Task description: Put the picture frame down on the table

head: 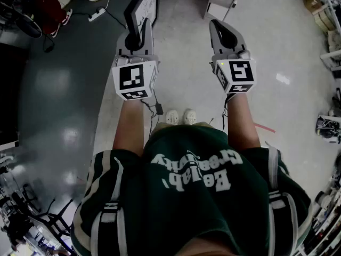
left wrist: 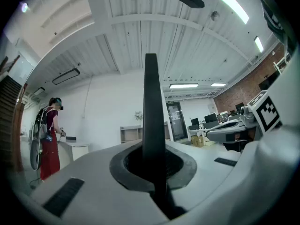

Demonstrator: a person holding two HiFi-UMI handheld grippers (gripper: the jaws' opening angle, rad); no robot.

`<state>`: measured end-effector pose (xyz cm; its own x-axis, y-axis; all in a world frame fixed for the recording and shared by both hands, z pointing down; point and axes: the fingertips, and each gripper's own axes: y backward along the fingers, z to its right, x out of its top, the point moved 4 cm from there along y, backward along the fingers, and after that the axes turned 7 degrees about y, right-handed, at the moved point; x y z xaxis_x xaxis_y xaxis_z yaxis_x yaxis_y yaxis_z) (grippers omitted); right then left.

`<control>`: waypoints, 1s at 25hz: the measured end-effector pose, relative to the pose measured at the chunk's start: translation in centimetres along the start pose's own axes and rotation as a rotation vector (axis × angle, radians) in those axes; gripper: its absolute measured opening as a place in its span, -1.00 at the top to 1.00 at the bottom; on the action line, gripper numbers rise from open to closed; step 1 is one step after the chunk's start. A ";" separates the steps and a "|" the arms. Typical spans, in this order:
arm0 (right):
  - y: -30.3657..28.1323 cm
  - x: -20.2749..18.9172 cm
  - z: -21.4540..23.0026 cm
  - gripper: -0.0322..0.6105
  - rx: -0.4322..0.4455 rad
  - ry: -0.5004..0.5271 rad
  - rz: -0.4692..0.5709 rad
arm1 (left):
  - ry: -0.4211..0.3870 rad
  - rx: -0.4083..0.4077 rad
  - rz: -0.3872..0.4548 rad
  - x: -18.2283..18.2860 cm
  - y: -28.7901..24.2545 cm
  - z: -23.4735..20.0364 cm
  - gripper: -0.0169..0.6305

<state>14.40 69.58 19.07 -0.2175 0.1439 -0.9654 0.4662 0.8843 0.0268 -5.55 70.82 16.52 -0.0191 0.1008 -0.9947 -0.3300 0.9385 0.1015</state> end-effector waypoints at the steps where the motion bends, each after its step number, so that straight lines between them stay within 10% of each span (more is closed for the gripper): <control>1: -0.3 0.1 0.1 0.79 0.000 0.000 -0.001 | 0.000 0.001 -0.001 0.0 -0.3 -0.2 0.87; 25: -2.2 0.6 -1.1 0.79 -0.014 0.010 0.003 | 0.007 0.001 0.005 0.1 -0.8 -3.2 0.87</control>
<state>12.35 68.22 18.75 -0.2250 0.1508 -0.9626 0.4546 0.8901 0.0331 -8.25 69.00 16.33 -0.0276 0.1028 -0.9943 -0.3291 0.9383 0.1061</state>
